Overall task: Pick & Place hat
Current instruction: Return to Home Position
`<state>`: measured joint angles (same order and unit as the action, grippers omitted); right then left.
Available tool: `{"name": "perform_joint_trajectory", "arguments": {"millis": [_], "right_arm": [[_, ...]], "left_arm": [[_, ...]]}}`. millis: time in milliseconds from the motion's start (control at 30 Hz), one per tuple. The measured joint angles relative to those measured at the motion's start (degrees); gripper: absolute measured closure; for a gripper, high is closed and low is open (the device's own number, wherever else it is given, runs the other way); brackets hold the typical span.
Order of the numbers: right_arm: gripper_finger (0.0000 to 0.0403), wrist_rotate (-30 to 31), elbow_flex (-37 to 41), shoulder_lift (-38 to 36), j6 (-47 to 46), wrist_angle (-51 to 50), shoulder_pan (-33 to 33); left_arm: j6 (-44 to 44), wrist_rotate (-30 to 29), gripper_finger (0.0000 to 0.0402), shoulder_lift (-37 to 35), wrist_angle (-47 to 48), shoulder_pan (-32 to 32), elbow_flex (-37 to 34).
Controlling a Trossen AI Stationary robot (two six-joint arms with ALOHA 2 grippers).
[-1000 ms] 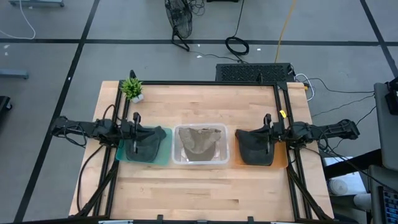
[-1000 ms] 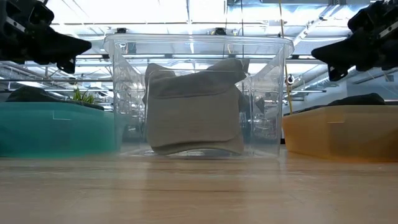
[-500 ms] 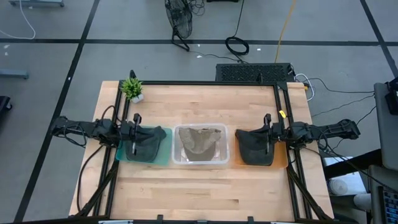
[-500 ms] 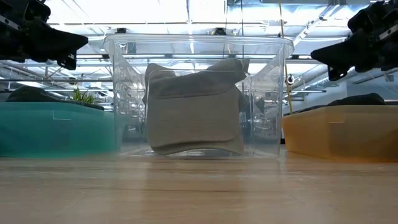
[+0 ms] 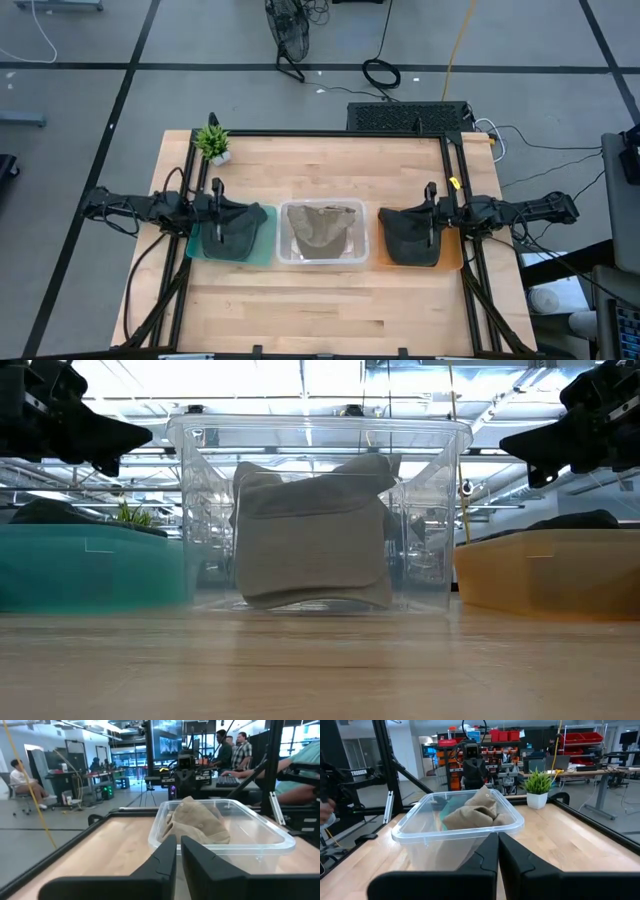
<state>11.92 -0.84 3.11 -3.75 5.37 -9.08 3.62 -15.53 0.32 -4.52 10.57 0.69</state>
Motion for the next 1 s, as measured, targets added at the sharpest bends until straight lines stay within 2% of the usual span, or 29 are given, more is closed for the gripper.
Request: {"name": "perform_joint_trajectory", "arguments": {"millis": [1000], "right_arm": [[0.0403,-0.02,0.04,0.00,-0.04,0.20,0.00]], "left_arm": [[0.64,-0.04,0.0364,0.04,0.00,0.00,0.00]]}}
